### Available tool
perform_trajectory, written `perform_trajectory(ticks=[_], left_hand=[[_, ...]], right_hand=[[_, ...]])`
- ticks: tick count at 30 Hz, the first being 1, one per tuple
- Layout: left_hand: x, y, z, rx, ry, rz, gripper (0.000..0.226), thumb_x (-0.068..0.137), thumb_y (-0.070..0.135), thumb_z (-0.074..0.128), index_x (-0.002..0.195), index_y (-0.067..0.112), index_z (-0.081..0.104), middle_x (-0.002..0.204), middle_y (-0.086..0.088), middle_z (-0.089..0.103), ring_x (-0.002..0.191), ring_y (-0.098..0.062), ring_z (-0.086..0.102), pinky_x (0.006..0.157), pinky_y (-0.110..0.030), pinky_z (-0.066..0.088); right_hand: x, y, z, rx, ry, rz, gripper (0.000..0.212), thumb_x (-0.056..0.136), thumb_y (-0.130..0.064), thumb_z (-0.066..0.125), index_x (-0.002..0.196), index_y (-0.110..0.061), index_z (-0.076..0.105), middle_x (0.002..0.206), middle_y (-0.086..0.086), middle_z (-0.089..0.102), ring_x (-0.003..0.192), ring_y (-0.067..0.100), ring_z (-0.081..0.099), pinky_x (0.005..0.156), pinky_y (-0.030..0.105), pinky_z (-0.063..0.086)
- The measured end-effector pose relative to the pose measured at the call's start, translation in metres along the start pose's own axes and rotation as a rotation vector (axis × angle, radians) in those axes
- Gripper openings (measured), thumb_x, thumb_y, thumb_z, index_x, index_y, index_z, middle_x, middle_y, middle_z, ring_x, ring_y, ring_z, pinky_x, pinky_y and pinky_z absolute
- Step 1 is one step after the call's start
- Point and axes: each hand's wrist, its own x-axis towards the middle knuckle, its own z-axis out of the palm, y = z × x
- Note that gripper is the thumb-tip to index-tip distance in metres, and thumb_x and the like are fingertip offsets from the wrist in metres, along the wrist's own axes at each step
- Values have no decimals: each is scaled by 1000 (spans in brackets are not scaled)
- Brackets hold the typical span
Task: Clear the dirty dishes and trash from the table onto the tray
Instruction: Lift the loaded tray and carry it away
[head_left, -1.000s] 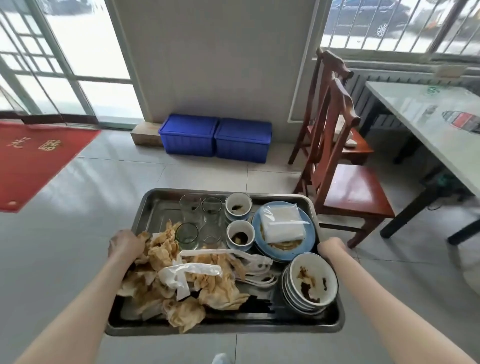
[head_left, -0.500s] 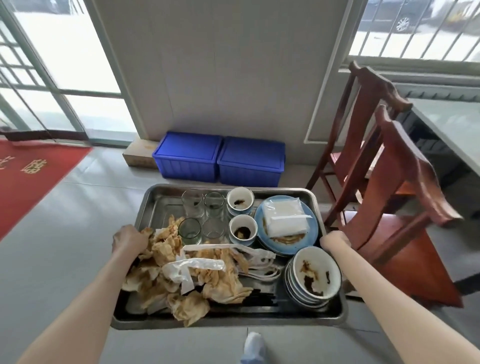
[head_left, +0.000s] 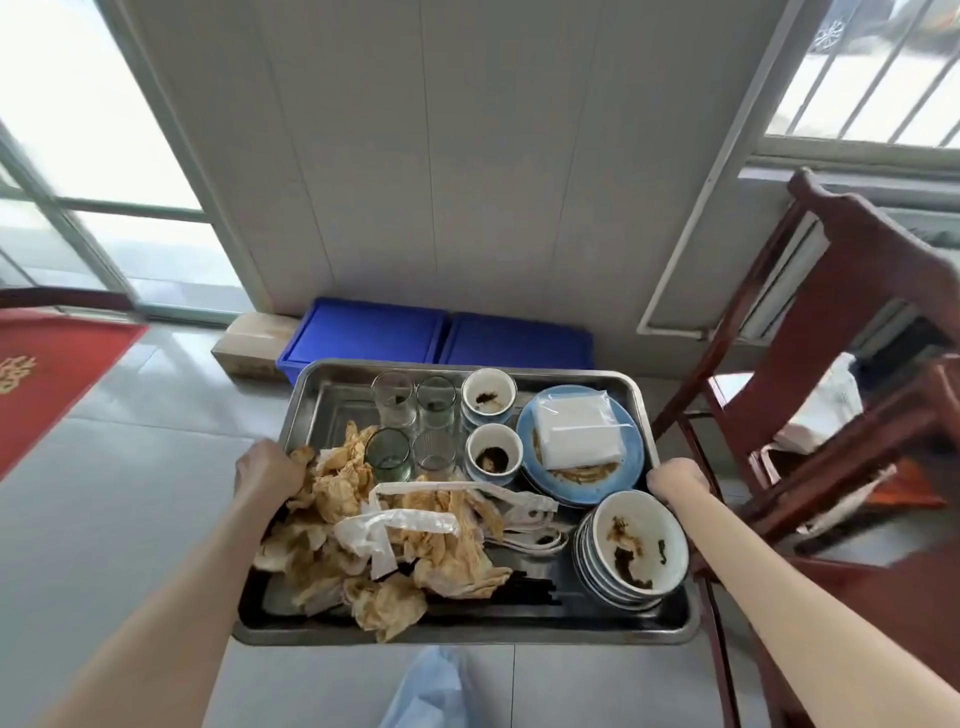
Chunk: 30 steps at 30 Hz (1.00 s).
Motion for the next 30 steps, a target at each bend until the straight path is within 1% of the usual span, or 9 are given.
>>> perform_trajectory(ticks=[2,6,9,13,16,21,24,27,30], left_hand=[[36,32,-2,-19,-30,19,37,83,17,61,108,-10,55,112,-32,56,105,-45,52,86,-44,46],[109,92,-3,24,-3,66,37,84,16,60,110,-11,55,115,-32,56,109,-44,51,90,-44,44],[156,130,1,22,6,60,36,83,16,60,108,-9,55,112,-32,57,105,-44,52,86,-44,45],[210,175,12,16,5,48,34,80,12,62,106,-10,56,110,-30,57,103,-43,53,84,-44,46],[252,210,28,16,9,27,36,81,11,63,109,-10,53,113,-30,56,105,-43,52,86,-44,46],[322,261,63,29,30,21,36,82,11,62,109,-11,53,114,-31,55,108,-44,50,88,-43,44],[358,289,86,62,9,18,31,82,12,61,106,-8,54,112,-29,56,105,-43,51,82,-43,44],[390,316,107,52,8,35,21,83,13,60,94,-4,54,102,-26,57,92,-39,52,68,-38,38],[423,336,135,83,17,46,17,84,10,60,75,0,50,77,-15,49,61,-23,39,52,-30,31]], right_hand=[[23,-30,-4,199,23,90,36,96,-11,40,128,2,51,131,15,54,122,28,50,93,29,42],[78,-91,-15,184,59,97,38,96,-13,40,129,3,47,131,15,54,121,28,51,93,28,42],[121,-129,-22,127,19,47,36,95,-11,42,126,6,51,130,22,52,121,34,49,95,35,41],[168,-181,-35,100,19,33,38,96,-12,39,130,-3,50,134,12,51,123,26,50,92,31,45],[210,-215,-40,161,43,52,35,94,-11,44,122,6,54,127,21,55,118,34,52,91,36,43],[292,-270,-47,67,52,57,32,93,-10,45,120,4,54,120,16,59,113,30,56,83,28,44],[336,-290,-47,12,35,85,31,93,-10,45,120,4,54,118,15,60,111,28,57,77,26,42],[375,-304,-40,35,40,94,33,94,-11,44,123,3,51,122,15,58,113,27,56,76,26,41],[409,-311,-27,117,65,147,36,92,-9,49,126,2,51,122,16,58,113,30,55,83,29,44]])
